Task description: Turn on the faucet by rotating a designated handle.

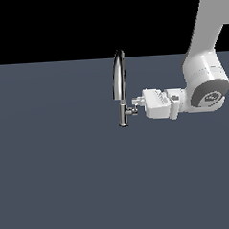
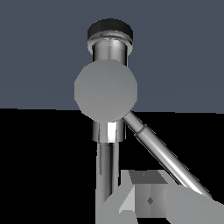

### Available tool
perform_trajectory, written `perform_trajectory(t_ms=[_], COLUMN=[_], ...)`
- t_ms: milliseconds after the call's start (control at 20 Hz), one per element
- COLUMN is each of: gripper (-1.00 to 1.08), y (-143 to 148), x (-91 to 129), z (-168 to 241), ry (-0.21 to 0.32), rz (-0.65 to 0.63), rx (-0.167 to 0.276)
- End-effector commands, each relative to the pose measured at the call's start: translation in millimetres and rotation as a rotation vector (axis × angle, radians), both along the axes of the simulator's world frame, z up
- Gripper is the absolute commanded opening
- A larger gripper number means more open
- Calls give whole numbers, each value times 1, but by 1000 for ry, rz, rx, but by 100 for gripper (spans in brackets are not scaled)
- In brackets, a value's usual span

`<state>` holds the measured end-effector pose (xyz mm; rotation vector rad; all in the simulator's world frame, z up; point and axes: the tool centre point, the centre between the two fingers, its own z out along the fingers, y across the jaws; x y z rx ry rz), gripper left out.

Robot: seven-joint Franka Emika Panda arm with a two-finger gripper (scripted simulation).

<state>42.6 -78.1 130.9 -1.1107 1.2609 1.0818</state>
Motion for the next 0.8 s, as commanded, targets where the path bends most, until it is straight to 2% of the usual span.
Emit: perform_trajectory(t_ms=[0, 200, 250, 750], gripper=[-100, -100, -100, -100], y=[-3, -3, 4, -1], x=[-16, -27, -16, -41], z=[-11, -16, -4, -66], ry=[18, 18, -5, 17], rz=[-1, -1, 7, -1], rx=[3, 3, 4, 3])
